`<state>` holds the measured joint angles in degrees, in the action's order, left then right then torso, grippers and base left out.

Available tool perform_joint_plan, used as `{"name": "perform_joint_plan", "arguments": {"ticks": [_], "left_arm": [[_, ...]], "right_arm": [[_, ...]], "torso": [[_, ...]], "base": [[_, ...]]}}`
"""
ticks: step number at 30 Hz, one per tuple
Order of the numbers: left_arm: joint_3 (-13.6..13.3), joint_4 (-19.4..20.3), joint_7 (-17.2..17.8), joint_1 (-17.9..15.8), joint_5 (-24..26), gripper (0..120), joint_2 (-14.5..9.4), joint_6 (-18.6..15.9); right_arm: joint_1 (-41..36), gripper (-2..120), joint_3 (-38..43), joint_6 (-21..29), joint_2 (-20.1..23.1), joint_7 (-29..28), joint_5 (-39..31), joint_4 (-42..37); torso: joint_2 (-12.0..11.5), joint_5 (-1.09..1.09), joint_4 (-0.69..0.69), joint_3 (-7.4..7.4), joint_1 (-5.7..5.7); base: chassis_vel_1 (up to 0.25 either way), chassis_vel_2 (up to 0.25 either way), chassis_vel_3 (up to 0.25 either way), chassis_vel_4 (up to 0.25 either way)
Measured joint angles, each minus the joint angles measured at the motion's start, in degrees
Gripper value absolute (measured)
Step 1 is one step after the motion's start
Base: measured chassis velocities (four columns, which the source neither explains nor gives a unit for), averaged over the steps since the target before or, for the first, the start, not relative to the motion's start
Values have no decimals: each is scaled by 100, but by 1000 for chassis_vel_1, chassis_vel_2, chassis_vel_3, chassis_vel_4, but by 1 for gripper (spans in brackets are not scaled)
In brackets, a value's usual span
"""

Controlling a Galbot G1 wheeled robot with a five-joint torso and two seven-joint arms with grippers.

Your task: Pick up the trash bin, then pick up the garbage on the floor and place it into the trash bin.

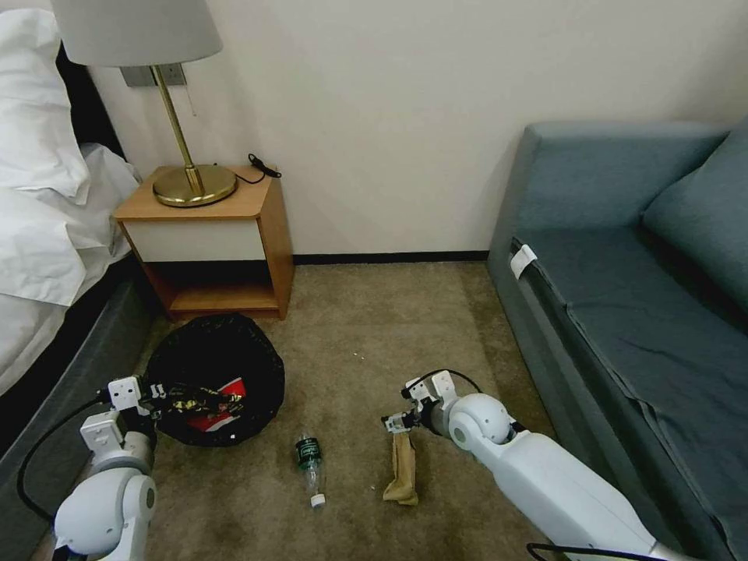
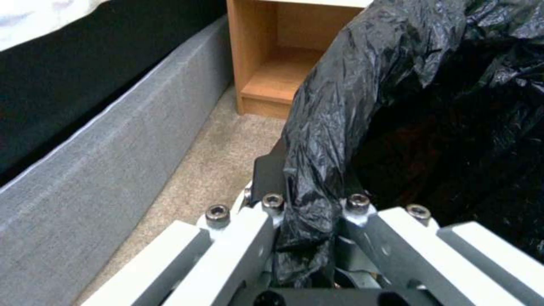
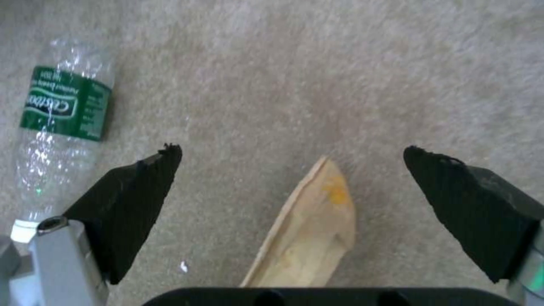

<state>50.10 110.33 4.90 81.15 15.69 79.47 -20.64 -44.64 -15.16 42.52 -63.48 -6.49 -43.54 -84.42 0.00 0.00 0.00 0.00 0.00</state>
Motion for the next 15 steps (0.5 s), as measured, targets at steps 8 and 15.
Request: {"name": "perform_joint_plan", "arguments": {"ticks": [8, 15], "left_arm": [[19, 3, -9, 46, 3, 3, -1, 18], [16, 4, -13, 92, 2, 3, 17, 49]], "right_arm": [[-12, 100, -183, -16, -168, 46, 123, 220], [-195, 100, -224, -26, -231, 146, 388, 322]], "torso": [[0, 0, 0, 0, 0], [0, 0, 0, 0, 0]], "base": [[0, 0, 0, 0], [0, 0, 0, 0]]}}
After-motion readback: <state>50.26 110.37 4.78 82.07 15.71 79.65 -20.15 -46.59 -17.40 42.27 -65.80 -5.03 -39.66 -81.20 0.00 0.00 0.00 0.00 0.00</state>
